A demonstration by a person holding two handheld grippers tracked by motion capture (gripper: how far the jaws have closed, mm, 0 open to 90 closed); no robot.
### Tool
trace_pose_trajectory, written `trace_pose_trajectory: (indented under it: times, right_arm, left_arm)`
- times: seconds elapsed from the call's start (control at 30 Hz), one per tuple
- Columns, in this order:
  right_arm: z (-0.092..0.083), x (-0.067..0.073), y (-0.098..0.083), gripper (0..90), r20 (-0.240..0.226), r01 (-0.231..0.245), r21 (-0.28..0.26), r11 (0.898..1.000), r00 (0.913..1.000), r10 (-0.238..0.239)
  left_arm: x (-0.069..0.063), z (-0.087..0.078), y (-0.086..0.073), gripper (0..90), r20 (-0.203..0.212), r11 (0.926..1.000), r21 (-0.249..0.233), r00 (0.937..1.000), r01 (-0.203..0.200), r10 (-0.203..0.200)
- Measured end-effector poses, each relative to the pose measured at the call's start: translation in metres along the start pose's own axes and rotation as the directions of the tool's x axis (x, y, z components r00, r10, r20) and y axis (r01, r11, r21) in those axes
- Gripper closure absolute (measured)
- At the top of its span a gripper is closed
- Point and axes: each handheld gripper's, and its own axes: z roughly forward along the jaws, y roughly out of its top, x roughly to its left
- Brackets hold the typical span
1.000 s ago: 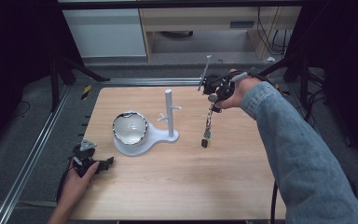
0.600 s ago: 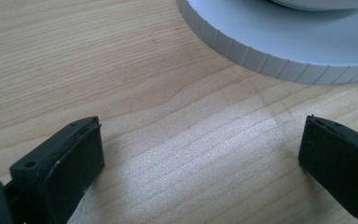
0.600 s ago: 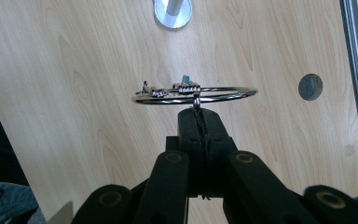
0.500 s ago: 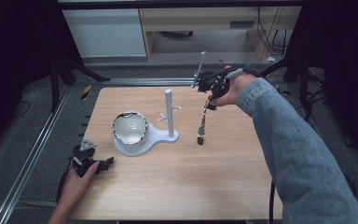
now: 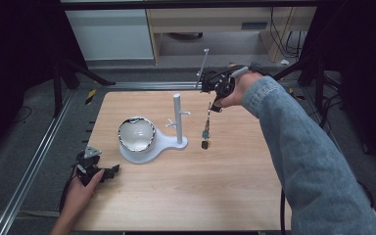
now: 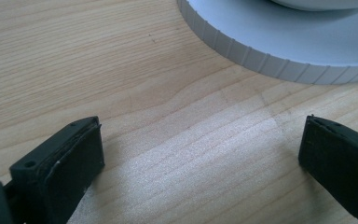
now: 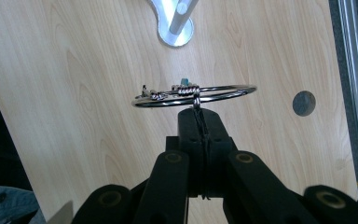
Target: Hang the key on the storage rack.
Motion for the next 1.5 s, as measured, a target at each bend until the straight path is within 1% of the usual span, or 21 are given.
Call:
trace_pose_trajectory:
  times: [0.17,0.23,0.4,0.8,0.87,1.1,1.23,1.5]
  right_arm:
    - [-0.001,0.001,0.005,89.0,0.001,0.002,-0.004,1.000,1.0000,-0.002]
    - [-0.001,0.001,0.007,89.0,0.003,-0.004,-0.003,1.000,1.0000,0.004]
    - [0.001,0.001,0.011,89.0,-0.004,0.012,-0.001,1.000,0.9999,-0.012]
    - [0.005,0.003,0.020,89.0,-0.008,0.021,0.005,1.000,0.9997,-0.021]
    - [0.005,0.003,0.022,89.0,-0.011,0.016,0.009,1.000,0.9998,-0.016]
    - [0.009,0.003,0.030,89.0,-0.012,0.026,0.000,1.000,0.9996,-0.026]
    - [0.012,0.003,0.034,89.0,-0.016,0.017,0.001,1.000,0.9997,-0.017]
    - [0.018,0.000,0.042,89.0,-0.019,0.016,-0.005,1.000,0.9997,-0.016]
  left_arm:
    - [0.000,0.000,0.000,0.0,0.000,1.0000,0.000,1.0000,0.000,0.000]
    - [0.000,0.000,0.000,0.0,0.000,1.0000,0.000,1.0000,0.000,0.000]
    - [0.000,0.000,0.000,0.0,0.000,1.0000,0.000,1.0000,0.000,0.000]
    - [0.000,0.000,0.000,0.0,0.000,1.0000,0.000,1.0000,0.000,0.000]
    - [0.000,0.000,0.000,0.0,0.000,1.0000,0.000,1.0000,0.000,0.000]
    - [0.000,0.000,0.000,0.0,0.000,1.0000,0.000,1.0000,0.000,0.000]
    - [0.000,0.000,0.000,0.0,0.000,1.0000,0.000,1.0000,0.000,0.000]
    - [0.000,0.000,0.000,0.0,0.000,1.0000,0.000,1.0000,0.000,0.000]
